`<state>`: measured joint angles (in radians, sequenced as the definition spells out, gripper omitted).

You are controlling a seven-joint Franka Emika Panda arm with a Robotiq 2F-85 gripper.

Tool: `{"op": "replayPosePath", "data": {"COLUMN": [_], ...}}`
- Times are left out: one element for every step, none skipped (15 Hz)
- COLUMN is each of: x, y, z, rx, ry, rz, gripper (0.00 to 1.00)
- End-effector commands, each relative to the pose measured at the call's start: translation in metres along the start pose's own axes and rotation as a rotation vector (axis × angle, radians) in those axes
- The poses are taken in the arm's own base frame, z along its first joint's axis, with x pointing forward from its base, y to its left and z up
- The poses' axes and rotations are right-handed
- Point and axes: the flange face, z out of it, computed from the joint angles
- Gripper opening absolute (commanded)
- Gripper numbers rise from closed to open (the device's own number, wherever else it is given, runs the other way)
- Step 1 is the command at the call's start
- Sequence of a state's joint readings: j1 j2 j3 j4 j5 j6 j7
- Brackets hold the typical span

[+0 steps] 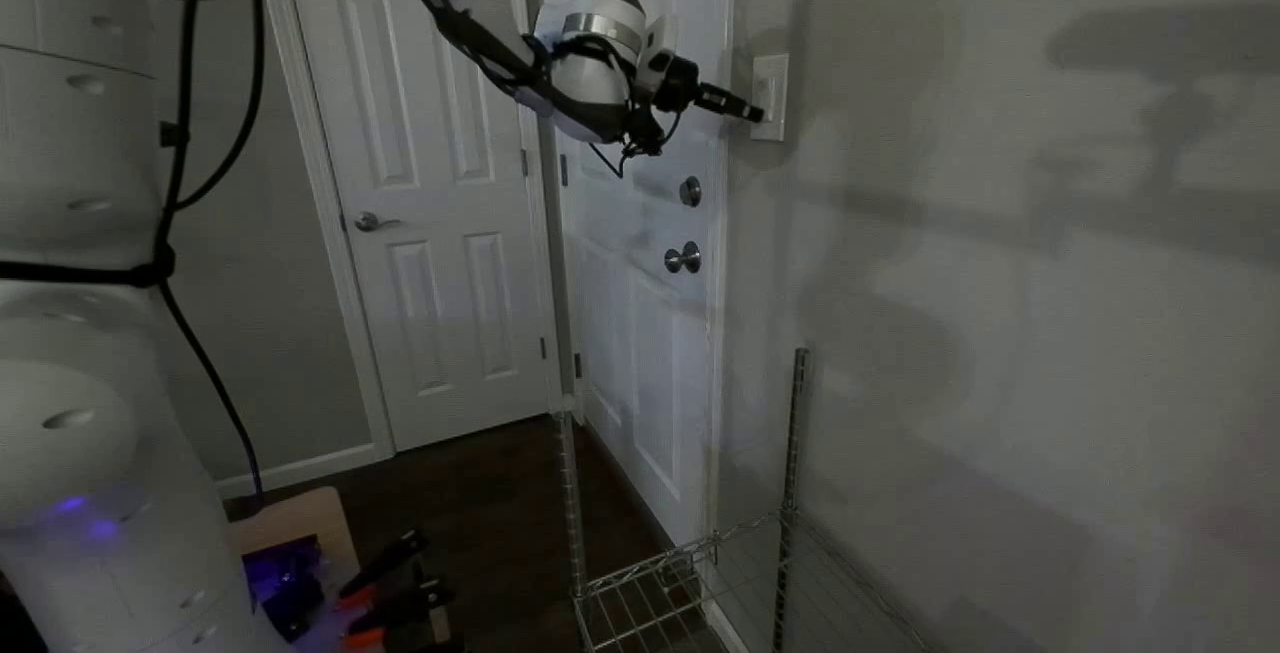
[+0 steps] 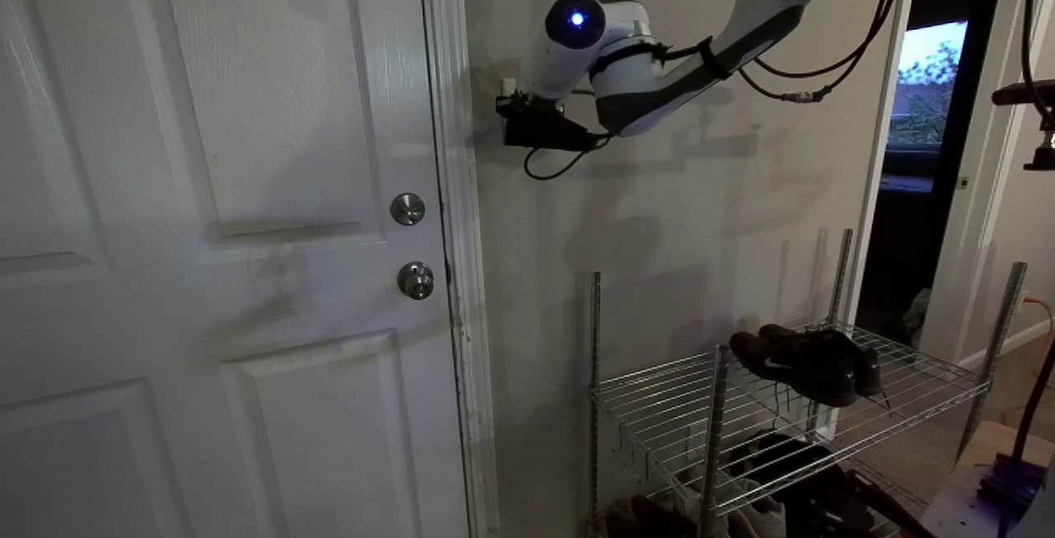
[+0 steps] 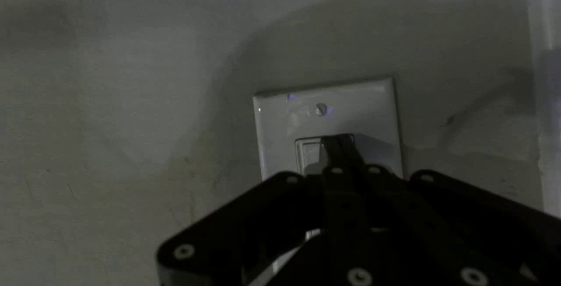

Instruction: Flip the switch on the wall

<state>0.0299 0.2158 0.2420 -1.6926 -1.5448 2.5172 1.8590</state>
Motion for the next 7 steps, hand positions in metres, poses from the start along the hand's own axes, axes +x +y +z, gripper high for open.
{"op": "replayPosePath", "data": {"x": [0.001,0.001,0.002,0.002,0.002,0.003,0.003], "y": [-0.003,-0.003,-0.004,-0.004,-0.003,-0.002,-0.001], "z": [-0.022,-0.028,-0.033,-0.038,-0.041,-0.044,-0.046], "rx": [0.009,0.006,0.004,-0.008,-0.014,-0.022,-0.03], "ry": [0.01,0.008,0.008,0.005,0.0,-0.005,-0.009], "rz": [0.043,0.048,0.049,0.044,0.043,0.046,0.047], "gripper": [0.02,0.02,0.02,0.02,0.02,0.03,0.02]}}
